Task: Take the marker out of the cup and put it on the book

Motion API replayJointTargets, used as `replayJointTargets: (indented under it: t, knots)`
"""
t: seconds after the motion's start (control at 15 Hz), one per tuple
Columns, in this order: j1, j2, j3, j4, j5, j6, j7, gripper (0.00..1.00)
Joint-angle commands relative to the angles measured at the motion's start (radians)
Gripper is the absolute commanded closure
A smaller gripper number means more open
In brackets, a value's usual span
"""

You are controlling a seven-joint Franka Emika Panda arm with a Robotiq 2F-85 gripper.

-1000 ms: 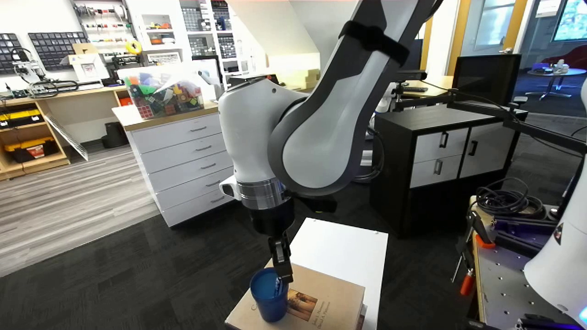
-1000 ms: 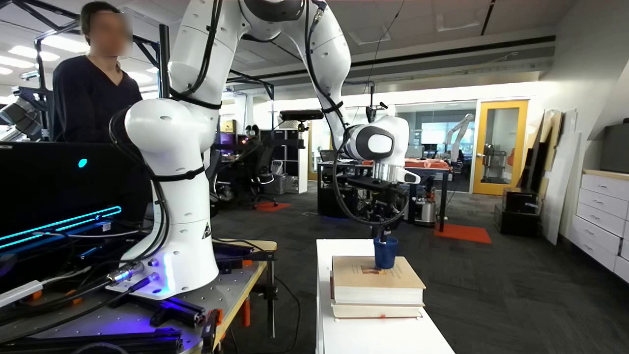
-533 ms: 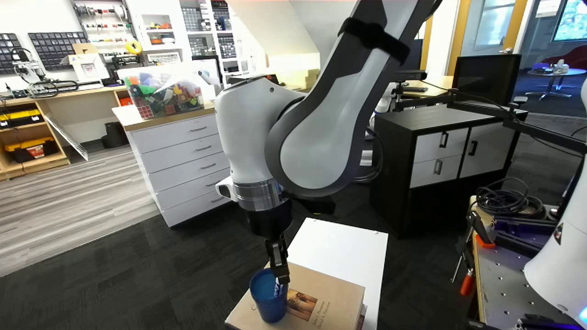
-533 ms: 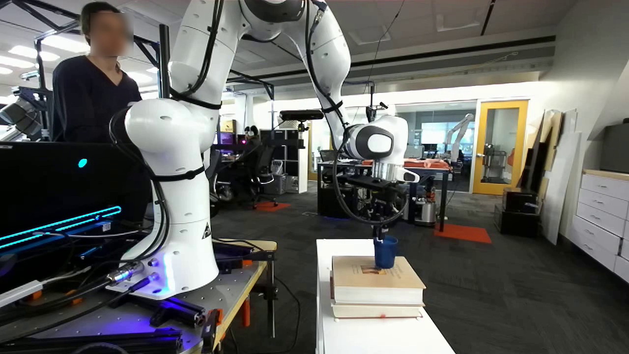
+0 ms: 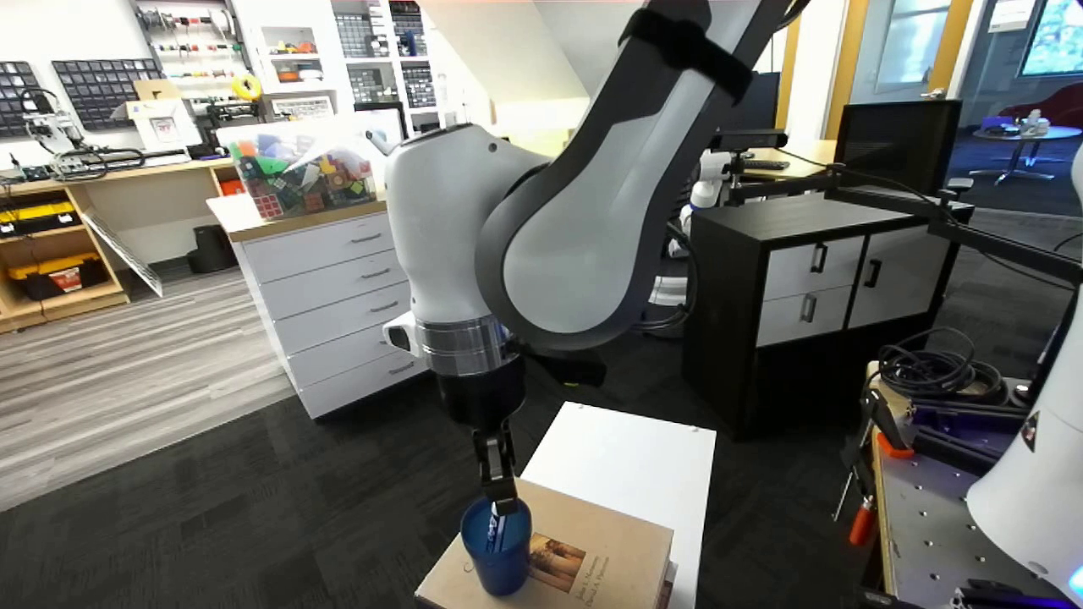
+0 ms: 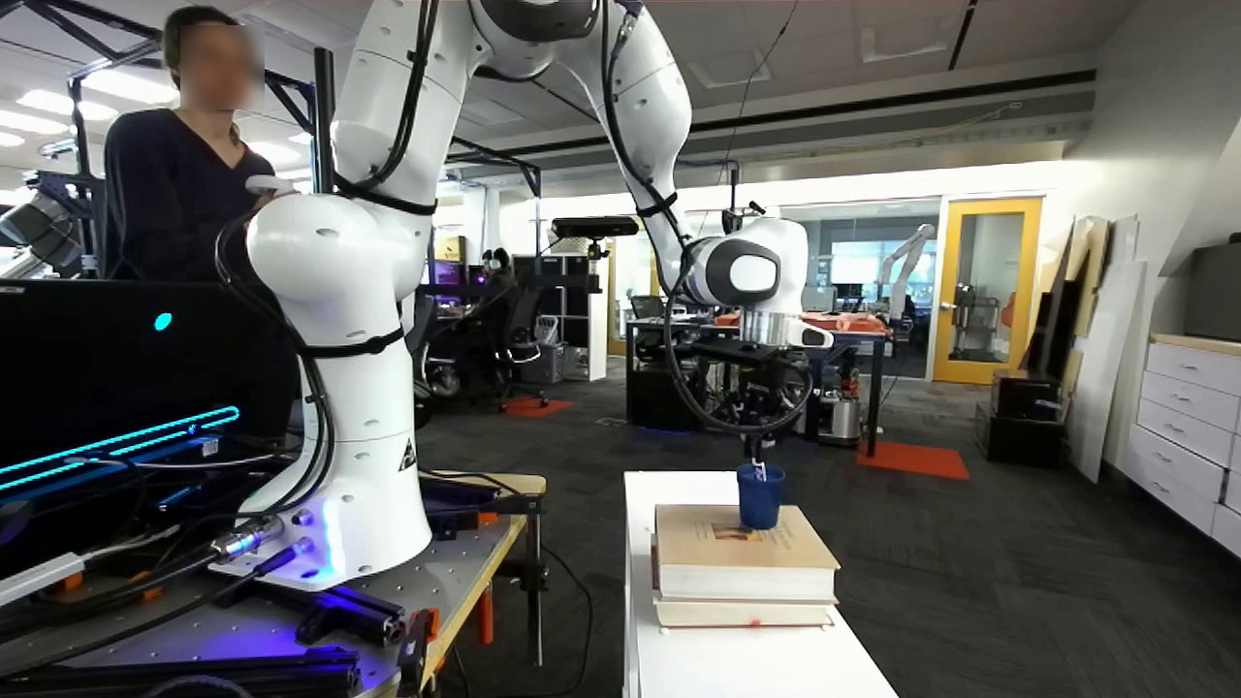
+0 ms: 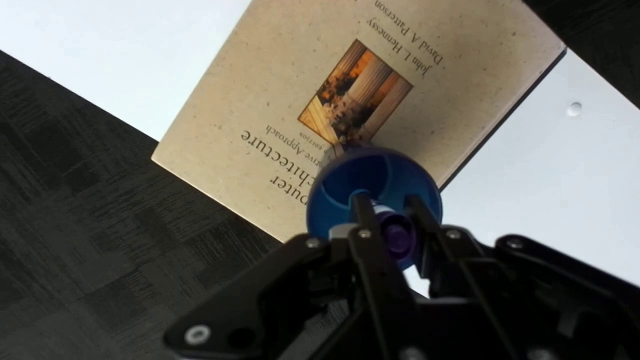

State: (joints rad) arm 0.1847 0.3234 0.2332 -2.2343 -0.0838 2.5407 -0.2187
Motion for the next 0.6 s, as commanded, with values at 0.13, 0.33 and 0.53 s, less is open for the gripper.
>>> replayJointTargets:
  t: [0.13, 0.33, 0.53]
  knots:
    - [0.008, -0.064, 0.001, -0.001, 0.000, -0.026, 0.013, 0.92]
    - [0.011, -0.099, -0.001, -0.014, -0.005, -0.026, 0.020, 0.92]
    - [0.010, -0.140, -0.001, -0.028, -0.001, -0.032, 0.020, 0.92]
